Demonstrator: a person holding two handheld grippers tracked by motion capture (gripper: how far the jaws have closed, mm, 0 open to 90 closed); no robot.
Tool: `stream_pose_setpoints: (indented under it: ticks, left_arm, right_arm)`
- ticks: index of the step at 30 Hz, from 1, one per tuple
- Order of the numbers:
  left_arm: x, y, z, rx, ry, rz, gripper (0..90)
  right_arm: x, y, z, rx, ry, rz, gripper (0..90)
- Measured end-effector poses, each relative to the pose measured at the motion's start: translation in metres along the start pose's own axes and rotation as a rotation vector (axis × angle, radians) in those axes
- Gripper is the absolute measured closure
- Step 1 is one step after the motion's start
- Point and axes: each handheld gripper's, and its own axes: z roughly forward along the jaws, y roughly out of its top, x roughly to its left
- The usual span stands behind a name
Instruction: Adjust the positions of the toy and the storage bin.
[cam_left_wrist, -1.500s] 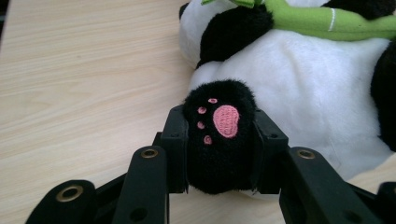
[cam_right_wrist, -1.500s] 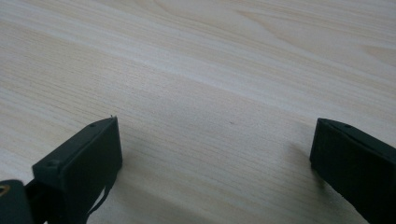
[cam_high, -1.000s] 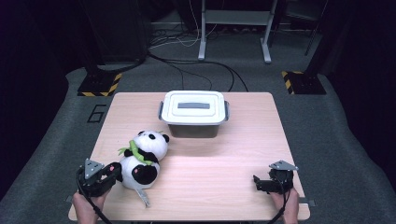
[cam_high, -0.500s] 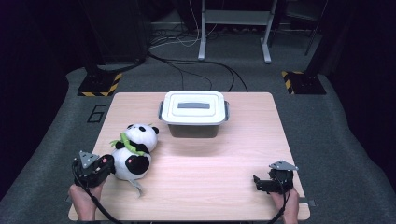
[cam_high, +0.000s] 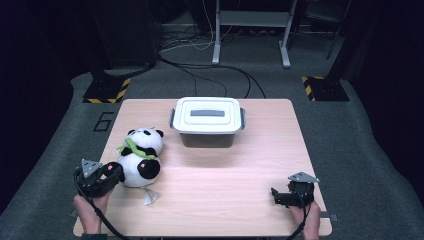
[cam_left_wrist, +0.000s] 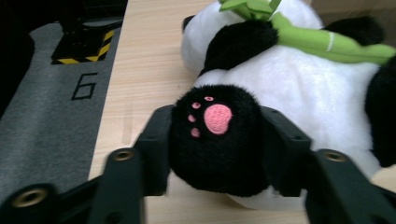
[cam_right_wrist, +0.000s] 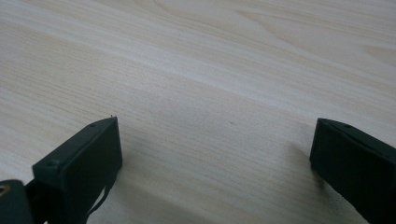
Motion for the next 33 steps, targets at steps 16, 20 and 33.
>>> stream_pose_setpoints:
  ticks: [16, 20, 33]
  left_arm:
    - [-0.004, -0.031, -0.01, 0.018, -0.103, -0.06, 6.0]
    - [-0.007, -0.05, -0.002, 0.058, -0.128, -0.066, 1.1]
    - [-0.014, -0.079, 0.025, 0.161, -0.134, -0.014, 0.0]
  right_arm:
    - [0.0, 0.0, 0.0, 0.0, 0.0, 0.001, 1.3]
    - [0.0, 0.0, 0.0, 0.001, 0.0, 0.0, 1.3]
    - [0.002, 0.015, -0.002, -0.009, 0.07, 0.046, 0.0]
